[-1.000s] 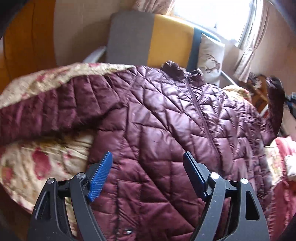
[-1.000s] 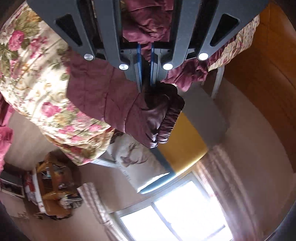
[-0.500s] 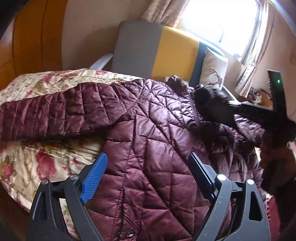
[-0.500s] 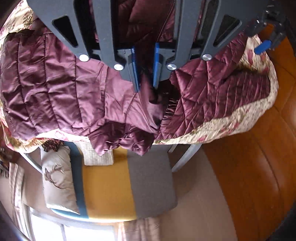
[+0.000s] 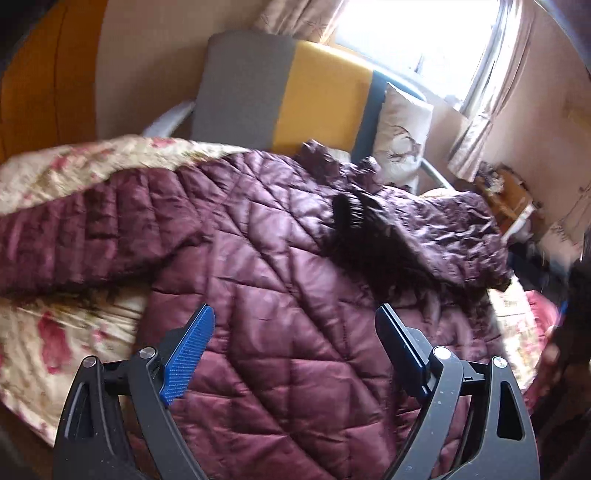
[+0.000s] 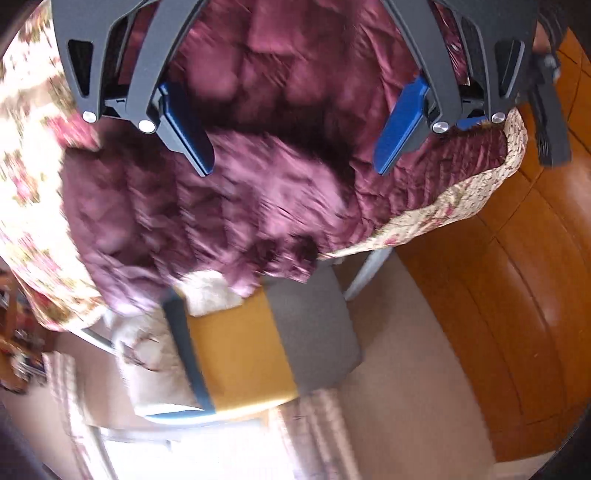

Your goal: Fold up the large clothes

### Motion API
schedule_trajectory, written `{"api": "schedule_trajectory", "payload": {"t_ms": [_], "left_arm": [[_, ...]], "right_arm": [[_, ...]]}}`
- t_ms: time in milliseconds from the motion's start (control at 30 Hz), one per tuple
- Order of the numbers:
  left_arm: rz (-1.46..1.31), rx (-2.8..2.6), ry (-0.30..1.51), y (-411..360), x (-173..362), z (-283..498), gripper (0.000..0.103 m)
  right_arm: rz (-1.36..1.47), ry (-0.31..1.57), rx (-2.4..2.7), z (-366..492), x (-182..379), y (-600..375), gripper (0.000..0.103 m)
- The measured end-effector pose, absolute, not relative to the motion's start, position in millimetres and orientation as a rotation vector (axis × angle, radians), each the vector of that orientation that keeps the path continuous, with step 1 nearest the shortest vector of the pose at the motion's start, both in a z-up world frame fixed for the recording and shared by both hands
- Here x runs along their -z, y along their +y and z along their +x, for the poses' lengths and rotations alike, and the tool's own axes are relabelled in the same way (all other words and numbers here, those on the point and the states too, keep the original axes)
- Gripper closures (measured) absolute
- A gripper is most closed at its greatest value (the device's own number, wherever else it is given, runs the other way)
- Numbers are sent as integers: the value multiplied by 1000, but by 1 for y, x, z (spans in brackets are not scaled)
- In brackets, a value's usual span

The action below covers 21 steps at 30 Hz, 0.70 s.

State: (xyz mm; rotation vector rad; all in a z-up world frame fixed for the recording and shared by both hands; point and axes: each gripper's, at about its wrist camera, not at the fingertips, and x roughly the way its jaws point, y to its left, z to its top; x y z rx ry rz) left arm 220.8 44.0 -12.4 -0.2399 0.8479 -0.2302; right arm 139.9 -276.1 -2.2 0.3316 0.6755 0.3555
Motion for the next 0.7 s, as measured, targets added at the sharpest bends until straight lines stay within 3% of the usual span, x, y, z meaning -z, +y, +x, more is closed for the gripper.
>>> {"api": "schedule_trajectory", "payload": {"t_ms": [233,300,567,600,667,700], "left_arm": [[-491,407,925,33,23,261,17],[-510,435,944,22,23,276,22],[-574,367,1045,-12,48,353,23],[-593,369,1060,-14,52,359,31],[-565,357,1088,-24,55,372,81],[-552,356,1080,-25,53,376,82]], "right_arm": [[492,761,-213,106,53,-342,14],[538,770,-199,101,63,-353,14],[584,759,-194,101,70,-378,14],[590,757,-193,101,70,-382,14],[599,748,-190,101,71,-388,14],[600,745,-184,102,71,-390,13]]}}
